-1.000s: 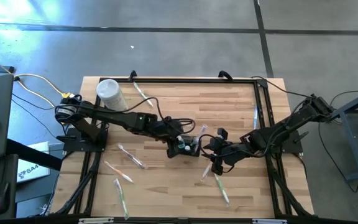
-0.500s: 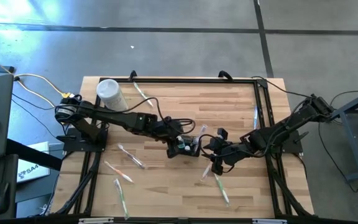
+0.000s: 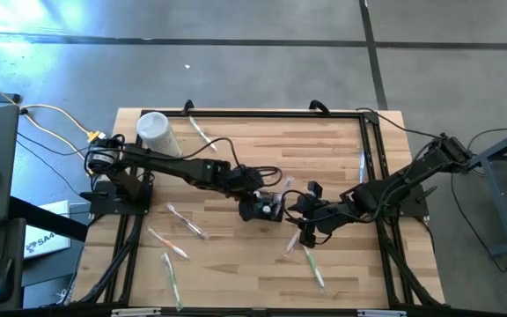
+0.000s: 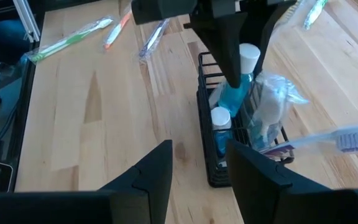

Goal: Pick & Place toothbrushing station
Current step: Put the blue mouthwash bottle into the mesh organizer

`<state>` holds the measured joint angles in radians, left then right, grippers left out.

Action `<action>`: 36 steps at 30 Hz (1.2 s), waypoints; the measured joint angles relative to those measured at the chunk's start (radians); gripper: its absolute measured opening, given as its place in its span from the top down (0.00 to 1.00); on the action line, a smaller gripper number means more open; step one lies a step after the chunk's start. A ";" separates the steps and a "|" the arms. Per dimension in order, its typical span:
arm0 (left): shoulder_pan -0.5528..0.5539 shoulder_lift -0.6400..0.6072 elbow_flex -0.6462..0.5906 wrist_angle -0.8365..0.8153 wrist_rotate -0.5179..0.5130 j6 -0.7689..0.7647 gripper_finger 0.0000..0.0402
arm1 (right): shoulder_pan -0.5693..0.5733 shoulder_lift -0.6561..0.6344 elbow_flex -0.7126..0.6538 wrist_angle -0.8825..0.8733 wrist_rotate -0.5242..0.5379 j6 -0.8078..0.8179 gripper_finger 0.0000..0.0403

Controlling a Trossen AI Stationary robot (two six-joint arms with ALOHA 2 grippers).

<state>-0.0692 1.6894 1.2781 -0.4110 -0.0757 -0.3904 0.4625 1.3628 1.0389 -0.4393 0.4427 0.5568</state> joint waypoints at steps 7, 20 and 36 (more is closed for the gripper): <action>-0.003 0.000 0.000 -0.004 -0.003 0.011 0.77 | 0.000 0.000 0.000 0.000 0.000 -0.007 0.65; -0.003 0.035 0.000 -0.008 0.019 0.019 0.77 | 0.000 0.000 0.000 0.001 0.001 -0.008 0.65; -0.003 0.063 0.001 0.011 0.043 0.027 0.77 | -0.001 0.000 0.000 -0.001 0.003 -0.009 0.65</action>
<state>-0.0719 1.7519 1.2789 -0.4000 -0.0326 -0.3637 0.4618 1.3628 1.0389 -0.4408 0.4461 0.5481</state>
